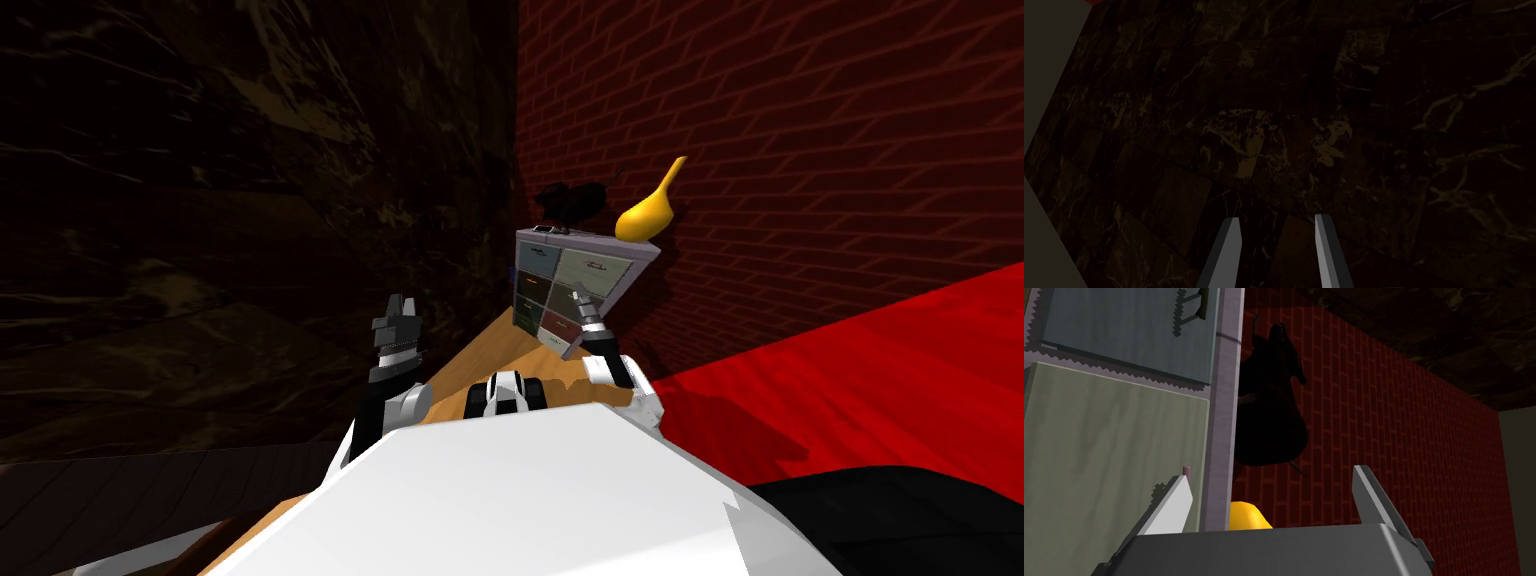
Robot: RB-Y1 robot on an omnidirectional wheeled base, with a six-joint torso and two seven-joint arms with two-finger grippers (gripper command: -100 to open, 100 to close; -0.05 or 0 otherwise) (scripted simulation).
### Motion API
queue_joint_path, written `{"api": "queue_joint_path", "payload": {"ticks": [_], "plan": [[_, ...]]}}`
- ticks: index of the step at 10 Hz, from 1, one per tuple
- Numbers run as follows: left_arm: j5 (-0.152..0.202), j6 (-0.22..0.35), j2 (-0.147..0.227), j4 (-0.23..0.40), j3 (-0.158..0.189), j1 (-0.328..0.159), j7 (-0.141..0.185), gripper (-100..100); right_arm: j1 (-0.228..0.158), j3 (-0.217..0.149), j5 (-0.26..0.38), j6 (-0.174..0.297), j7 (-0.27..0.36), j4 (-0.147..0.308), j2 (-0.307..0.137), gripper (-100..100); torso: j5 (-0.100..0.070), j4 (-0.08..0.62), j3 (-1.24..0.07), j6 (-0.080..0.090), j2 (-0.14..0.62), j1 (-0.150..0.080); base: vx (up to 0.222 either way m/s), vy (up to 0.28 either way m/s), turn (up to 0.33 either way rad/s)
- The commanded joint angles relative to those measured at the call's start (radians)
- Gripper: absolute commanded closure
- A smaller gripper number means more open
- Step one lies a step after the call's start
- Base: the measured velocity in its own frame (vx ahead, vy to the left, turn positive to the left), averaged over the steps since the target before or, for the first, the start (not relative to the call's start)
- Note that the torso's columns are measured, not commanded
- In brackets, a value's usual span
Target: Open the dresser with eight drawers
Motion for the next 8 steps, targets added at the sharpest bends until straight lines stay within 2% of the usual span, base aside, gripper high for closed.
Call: {"api": "queue_joint_path", "payload": {"ticks": [1,4,5,7,8], "plan": [[0.000,0.000,0.000,0.000,0.000,0.000,0.000,0,-0.020,-0.008,0.032,0.035,0.071,0.033,-0.037,-100,0.000,0.000,0.001,0.000,0.001,-0.002,0.024,0.057,0.058],[0.000,0.000,0.000,0.000,0.000,0.000,0.000,0,-0.056,-0.018,0.076,0.085,0.144,0.078,-0.082,-100,0.000,0.000,0.001,0.000,0.001,0.000,0.025,0.073,0.067],[0.000,0.000,0.000,0.000,0.000,0.000,0.000,0,-0.056,-0.018,0.076,0.085,0.152,0.078,-0.082,-100,0.000,0.000,0.001,0.000,0.002,-0.001,0.015,0.049,0.033],[0.000,0.000,0.000,0.000,0.000,0.000,0.000,0,-0.095,-0.029,0.123,0.139,0.221,0.129,-0.130,-100,0.000,0.000,0.000,0.000,0.000,0.000,0.040,0.081,0.106],[0.000,0.000,0.000,0.000,0.000,0.000,0.000,0,-0.095,-0.029,0.123,0.139,0.239,0.129,-0.130,-100,0.001,0.000,-0.001,0.000,-0.001,0.002,0.037,0.073,0.028]]}}
